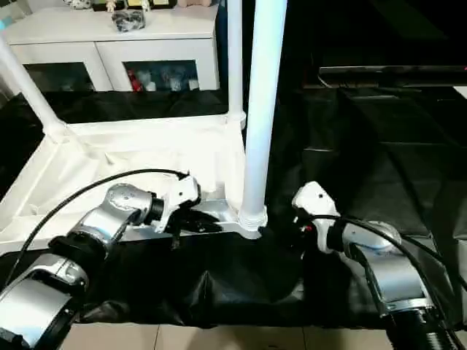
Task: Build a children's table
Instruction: Rotate table base, then rotate leg to tighten
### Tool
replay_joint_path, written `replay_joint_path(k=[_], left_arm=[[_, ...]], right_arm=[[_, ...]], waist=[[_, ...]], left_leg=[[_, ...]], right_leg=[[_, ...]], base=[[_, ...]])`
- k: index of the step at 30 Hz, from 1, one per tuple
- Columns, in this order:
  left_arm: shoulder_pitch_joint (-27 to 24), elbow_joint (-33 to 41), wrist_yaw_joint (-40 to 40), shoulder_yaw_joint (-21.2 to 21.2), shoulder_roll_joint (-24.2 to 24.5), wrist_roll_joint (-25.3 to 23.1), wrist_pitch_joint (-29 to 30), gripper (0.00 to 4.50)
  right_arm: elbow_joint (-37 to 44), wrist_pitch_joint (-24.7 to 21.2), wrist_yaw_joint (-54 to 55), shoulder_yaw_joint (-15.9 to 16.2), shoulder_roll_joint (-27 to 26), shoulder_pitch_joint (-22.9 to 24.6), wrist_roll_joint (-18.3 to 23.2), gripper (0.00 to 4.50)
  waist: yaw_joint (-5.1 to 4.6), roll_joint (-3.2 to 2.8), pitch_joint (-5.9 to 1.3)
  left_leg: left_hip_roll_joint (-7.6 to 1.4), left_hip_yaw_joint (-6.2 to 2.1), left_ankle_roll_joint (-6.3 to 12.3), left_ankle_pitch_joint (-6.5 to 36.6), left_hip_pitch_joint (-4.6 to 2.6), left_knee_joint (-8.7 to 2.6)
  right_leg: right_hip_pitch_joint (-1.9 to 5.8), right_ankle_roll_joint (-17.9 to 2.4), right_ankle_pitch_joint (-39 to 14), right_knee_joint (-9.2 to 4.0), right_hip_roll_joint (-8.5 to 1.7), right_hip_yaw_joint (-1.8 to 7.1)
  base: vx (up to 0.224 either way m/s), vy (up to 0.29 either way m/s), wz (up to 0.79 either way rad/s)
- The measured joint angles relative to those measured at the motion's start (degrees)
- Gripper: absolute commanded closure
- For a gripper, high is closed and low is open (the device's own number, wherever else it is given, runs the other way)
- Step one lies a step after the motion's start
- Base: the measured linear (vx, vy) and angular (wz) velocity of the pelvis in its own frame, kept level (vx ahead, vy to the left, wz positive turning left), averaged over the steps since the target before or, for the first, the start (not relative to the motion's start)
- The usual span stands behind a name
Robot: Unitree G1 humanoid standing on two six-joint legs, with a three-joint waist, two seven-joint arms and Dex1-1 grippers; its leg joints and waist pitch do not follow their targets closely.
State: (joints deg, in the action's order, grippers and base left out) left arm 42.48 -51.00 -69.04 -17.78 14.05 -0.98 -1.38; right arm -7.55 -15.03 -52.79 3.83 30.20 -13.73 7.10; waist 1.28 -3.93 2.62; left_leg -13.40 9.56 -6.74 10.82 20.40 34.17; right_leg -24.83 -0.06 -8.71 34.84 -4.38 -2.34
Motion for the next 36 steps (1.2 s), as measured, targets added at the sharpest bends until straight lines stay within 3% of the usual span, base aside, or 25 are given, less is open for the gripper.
replay_joint_path(k=[7, 10, 11, 17, 22, 23, 25, 30, 36], left_arm=[[-4.5, 6.7, 0.7, 1.1, 2.3, 0.2, 1.8, 4.4], [-7.5, 11.7, 1.7, 1.8, 3.5, 0.2, 3.6, 4.4], [-8.3, 13.2, 2.1, 1.9, 3.6, 0.2, 4.0, 4.4], [-12.7, 20.8, 1.7, 2.5, 4.3, 2.4, 6.3, 4.4], [-13.8, 24.2, 1.6, 2.5, 5.1, 2.5, 9.0, 4.4], [-14.0, 24.7, 1.7, 2.6, 5.3, 2.5, 9.5, 4.5], [-14.3, 25.5, 1.8, 2.6, 5.7, 2.4, 9.9, 4.5], [-15.3, 27.9, 2.0, 2.9, 6.7, 2.5, 11.3, 4.5], [-15.9, 29.2, 2.5, 3.2, 7.3, 2.6, 12.6, 4.5]], right_arm=[[-3.0, 0.2, -0.4, 0.7, -1.8, -2.8, 0.0, 0.0], [-4.7, 0.9, -1.2, 2.7, -3.1, -4.2, 0.0, 0.0], [-5.1, 1.6, -1.5, 3.6, -3.5, -4.4, -0.1, 0.0], [-10.3, 4.6, -2.8, 7.0, -6.5, -8.8, -1.6, 0.0], [-14.5, 6.2, -3.3, 8.1, -8.4, -11.4, -2.4, 0.0], [-15.6, 6.8, -3.4, 8.2, -8.7, -11.8, -2.4, 0.28], [-16.4, 7.1, -3.8, 8.5, -8.8, -12.2, -2.3, 0.28], [-18.7, 9.1, -5.5, 9.3, -9.4, -13.4, -2.0, 0.75], [-21.0, 10.6, -6.6, 10.1, -10.0, -14.7, -1.9, 1.31]], waist=[[-1.67, 0.17, -0.02], [-2.47, 0.31, 0.02], [-2.53, 0.77, 0.17], [-2.21, 2.04, 0.06], [-2.25, 2.67, 0.14], [-2.31, 2.94, 0.19], [-2.3, 3.23, 0.23], [-2.47, 3.87, 0.35], [-2.51, 4.13, 0.38]], left_leg=[[-0.01, 0.0, 0.07, 0.0, -0.07, -0.05], [-0.01, 0.0, 0.07, 0.0, -0.09, -0.09], [-0.02, 0.0, 0.08, 0.1, -0.09, -0.1], [-0.02, 0.04, 0.07, 0.1, -0.07, -0.16], [-0.02, 0.05, 0.07, 0.1, -0.02, -0.16], [-0.03, 0.06, 0.06, 0.1, -0.05, -0.19], [-0.07, 0.06, 0.06, 0.1, -0.08, -0.22], [-0.14, 0.1, 0.05, 0.1, -0.19, -0.25], [-0.15, 0.13, 0.0, 0.1, -0.25, -0.25]], right_leg=[[-0.04, 0.0, 0.0, 0.02, 0.01, -0.05], [-0.09, 0.0, 0.0, 0.04, 0.01, -0.05], [-0.11, 0.0, 0.0, 0.05, 0.01, -0.05], [-0.15, 0.1, -0.1, 0.02, -0.01, -0.01], [-0.19, 0.1, -0.1, 0.02, -0.02, -0.01], [-0.19, 0.1, -0.1, 0.04, -0.02, -0.02], [-0.2, 0.1, -0.1, 0.08, 0.01, -0.05], [-0.21, 0.1, -0.1, 0.11, 0.06, -0.04], [-0.22, 0.1, 0.0, 0.12, 0.06, -0.03]], base=[[0.0, 0.0, 0.0], [0.0, 0.0, 0.0], [0.0, 0.0, 0.0], [0.0, 0.0, 0.0], [0.0, 0.0, 0.0], [0.0, 0.0, 0.0], [0.0, 0.0, 0.0], [0.0, 0.0, 0.0], [0.0, 0.0, 0.0]])
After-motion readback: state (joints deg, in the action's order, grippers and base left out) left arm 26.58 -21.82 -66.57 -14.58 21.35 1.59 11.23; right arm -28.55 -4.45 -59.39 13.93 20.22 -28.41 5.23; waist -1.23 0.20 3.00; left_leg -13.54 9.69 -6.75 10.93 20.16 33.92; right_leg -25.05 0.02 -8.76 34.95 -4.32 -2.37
